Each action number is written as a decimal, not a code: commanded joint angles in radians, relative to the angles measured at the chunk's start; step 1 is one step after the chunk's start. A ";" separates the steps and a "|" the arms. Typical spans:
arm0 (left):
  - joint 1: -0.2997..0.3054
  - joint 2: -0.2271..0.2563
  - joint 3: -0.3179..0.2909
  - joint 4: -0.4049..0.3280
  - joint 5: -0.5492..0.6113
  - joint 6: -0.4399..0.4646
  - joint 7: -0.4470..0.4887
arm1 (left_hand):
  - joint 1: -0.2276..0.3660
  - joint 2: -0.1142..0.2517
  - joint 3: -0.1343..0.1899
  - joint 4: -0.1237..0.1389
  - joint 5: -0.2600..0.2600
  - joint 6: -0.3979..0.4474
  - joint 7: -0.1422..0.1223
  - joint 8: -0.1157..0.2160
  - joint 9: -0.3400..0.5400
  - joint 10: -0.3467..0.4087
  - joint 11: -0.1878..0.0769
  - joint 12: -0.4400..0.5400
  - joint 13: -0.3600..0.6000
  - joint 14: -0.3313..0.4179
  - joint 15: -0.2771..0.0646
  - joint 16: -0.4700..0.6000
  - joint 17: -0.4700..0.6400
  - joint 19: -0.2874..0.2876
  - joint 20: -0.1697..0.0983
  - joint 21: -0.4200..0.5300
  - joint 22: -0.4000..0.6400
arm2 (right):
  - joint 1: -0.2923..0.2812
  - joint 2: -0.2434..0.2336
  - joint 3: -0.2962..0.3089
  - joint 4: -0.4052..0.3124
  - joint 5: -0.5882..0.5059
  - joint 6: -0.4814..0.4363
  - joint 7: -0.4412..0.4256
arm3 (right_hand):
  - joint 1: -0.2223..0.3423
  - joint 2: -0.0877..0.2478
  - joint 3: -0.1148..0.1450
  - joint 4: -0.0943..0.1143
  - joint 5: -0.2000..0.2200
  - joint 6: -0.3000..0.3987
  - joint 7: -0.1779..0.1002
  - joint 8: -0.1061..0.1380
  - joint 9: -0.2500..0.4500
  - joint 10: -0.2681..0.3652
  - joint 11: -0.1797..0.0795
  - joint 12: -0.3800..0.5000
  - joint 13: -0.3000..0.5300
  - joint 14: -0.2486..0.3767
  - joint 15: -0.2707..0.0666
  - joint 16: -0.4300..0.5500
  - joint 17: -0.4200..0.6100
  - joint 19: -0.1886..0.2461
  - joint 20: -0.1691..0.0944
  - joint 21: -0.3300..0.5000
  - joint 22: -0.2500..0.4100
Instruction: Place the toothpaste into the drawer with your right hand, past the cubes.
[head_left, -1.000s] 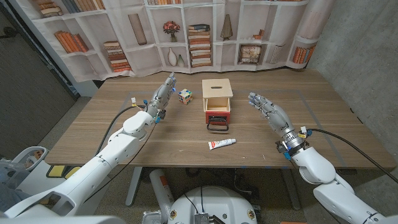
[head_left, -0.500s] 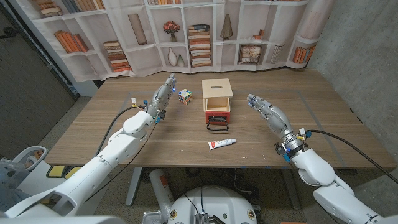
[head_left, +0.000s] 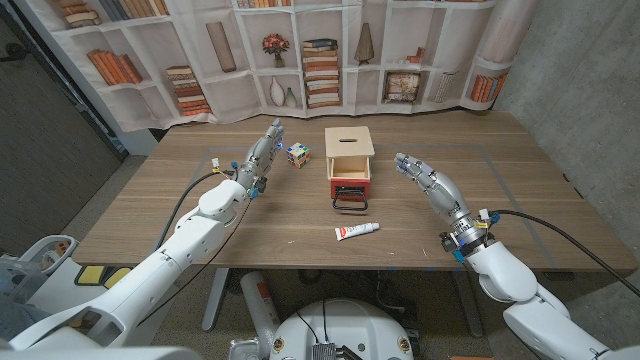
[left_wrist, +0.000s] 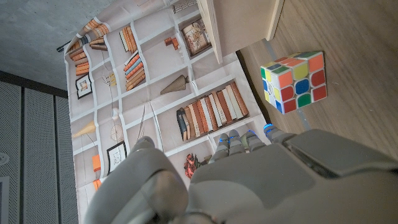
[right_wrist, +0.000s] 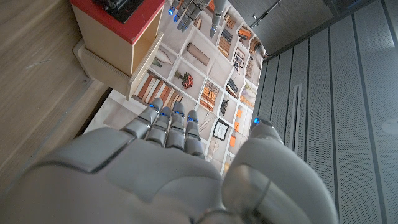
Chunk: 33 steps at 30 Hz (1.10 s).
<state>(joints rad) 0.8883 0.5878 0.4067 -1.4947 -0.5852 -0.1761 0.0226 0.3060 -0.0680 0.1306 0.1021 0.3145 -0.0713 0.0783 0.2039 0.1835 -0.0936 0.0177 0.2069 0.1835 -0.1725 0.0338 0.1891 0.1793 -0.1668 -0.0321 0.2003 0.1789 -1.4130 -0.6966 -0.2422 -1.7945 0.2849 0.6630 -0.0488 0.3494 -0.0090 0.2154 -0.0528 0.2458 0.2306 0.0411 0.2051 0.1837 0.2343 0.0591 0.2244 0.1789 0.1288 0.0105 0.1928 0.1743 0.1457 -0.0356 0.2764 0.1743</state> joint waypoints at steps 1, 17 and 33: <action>0.006 0.002 -0.002 0.000 -0.007 0.003 0.000 | 0.004 0.008 -0.005 -0.001 0.003 0.006 0.002 -0.003 0.002 0.003 0.003 -0.001 0.003 0.000 -0.002 -0.002 0.001 -0.031 -0.014 0.001 0.002 | -0.011 0.007 0.003 -0.011 -0.052 0.002 -0.026 | 0.013 0.000 0.002 -0.008 -0.004 0.016 0.000 0.003 0.005 0.009 0.004 0.007 0.005 0.005 -0.003 -0.004 0.003 0.009 -0.007 -0.005 0.005; 0.007 -0.001 0.000 -0.013 0.002 0.004 0.013 | 0.005 0.010 -0.008 -0.001 0.003 0.004 0.001 -0.005 0.002 0.002 0.004 -0.002 0.003 0.000 -0.002 -0.003 0.001 -0.031 -0.015 0.001 0.002 | -0.030 0.011 0.022 -0.027 -0.144 -0.001 -0.065 | 0.046 0.002 0.010 -0.032 -0.003 0.069 -0.008 0.015 0.005 0.042 -0.002 0.012 0.004 0.021 -0.014 -0.004 0.002 0.026 -0.012 -0.014 0.005; 0.035 0.006 -0.008 -0.042 -0.002 -0.002 0.026 | 0.006 0.011 -0.010 -0.001 0.002 0.004 0.000 -0.005 0.003 0.002 0.003 -0.002 0.003 0.000 -0.003 -0.003 0.001 -0.032 -0.010 0.000 0.002 | -0.065 0.006 0.043 -0.063 -0.242 -0.028 -0.108 | 0.058 0.002 0.013 -0.041 -0.003 0.083 -0.013 0.015 0.005 0.046 -0.005 0.010 0.004 0.023 -0.019 -0.006 0.002 0.027 -0.011 -0.020 0.006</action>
<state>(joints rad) 0.9034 0.5867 0.4064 -1.5131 -0.5847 -0.1742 0.0370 0.3100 -0.0641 0.1240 0.1007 0.3145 -0.0713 0.0782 0.1992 0.1835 -0.0937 0.0178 0.2069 0.1835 -0.1725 0.0338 0.1891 0.1790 -0.1668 -0.0321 0.2003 0.1789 -1.4541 -0.6860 -0.2128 -1.8350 0.1000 0.6527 -0.1302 0.3905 -0.0079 0.2251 -0.0873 0.2458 0.3039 0.0251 0.2184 0.1837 0.2707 0.0584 0.2323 0.1789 0.1469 -0.0074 0.1887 0.1743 0.1654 -0.0413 0.2587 0.1743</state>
